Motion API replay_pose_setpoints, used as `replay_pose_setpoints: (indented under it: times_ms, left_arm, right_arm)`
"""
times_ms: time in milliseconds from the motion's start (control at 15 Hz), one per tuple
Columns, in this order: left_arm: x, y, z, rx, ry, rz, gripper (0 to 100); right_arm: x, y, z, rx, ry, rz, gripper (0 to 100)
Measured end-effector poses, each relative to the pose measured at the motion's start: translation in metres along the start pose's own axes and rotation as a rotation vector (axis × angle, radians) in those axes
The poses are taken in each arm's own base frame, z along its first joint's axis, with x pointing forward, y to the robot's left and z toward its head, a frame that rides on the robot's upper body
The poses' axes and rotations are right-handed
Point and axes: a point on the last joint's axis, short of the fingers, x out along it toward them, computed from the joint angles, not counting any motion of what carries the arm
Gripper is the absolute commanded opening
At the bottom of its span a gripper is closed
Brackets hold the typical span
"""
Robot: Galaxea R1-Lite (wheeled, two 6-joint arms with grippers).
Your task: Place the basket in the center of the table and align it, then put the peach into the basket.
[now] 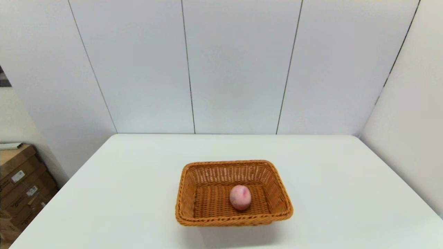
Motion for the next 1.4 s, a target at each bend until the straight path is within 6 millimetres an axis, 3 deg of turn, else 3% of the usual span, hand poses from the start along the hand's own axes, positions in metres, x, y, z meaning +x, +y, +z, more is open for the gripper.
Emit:
replay_pose_setpoints:
  times_ms: [400, 600, 867, 1400]
  left_arm:
    - [0.0, 0.0, 0.0, 0.0, 0.001, 0.0, 100]
    - [0.0, 0.0, 0.0, 0.0, 0.0, -0.001, 100]
    - [0.0, 0.0, 0.0, 0.0, 0.0, 0.0, 100]
    - [0.0, 0.0, 0.0, 0.0, 0.0, 0.0, 100]
  right_arm:
    - [0.016, -0.008, -0.063, -0.078, -0.047, -0.073, 100]
    - [0.027, -0.012, -0.081, -0.1, -0.107, -0.138, 100]
    - [0.03, -0.013, -0.093, -0.083, -0.164, -0.147, 100]
    - [0.03, -0.013, -0.095, -0.072, -0.175, -0.146, 100]
